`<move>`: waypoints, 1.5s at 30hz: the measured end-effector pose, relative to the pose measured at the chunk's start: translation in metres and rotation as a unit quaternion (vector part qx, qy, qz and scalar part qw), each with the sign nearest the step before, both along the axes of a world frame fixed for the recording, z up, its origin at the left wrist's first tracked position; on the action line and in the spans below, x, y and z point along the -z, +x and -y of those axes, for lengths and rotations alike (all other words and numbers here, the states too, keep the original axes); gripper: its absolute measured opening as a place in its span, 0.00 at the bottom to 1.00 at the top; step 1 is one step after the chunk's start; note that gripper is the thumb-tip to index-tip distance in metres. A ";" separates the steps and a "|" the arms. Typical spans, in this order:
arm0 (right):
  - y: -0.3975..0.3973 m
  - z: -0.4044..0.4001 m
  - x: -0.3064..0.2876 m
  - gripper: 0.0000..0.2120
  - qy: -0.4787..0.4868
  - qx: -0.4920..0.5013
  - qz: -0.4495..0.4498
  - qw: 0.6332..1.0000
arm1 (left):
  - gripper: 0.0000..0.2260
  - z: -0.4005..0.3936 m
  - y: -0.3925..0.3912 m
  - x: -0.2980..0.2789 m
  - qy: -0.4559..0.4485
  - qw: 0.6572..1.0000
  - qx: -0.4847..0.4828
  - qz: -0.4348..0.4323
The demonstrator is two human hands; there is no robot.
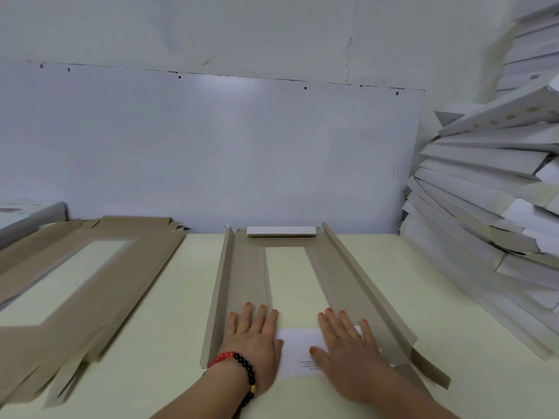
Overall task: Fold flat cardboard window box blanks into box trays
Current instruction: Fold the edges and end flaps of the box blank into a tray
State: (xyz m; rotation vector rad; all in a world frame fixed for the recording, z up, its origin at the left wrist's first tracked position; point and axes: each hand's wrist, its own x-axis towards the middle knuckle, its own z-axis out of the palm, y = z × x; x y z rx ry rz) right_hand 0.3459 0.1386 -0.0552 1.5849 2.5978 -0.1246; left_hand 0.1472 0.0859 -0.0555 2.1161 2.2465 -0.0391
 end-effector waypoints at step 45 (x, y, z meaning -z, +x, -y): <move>0.047 -0.009 -0.038 0.42 -0.164 0.033 -0.449 0.878 | 0.27 0.008 -0.010 -0.060 -0.075 0.974 -0.004 0.215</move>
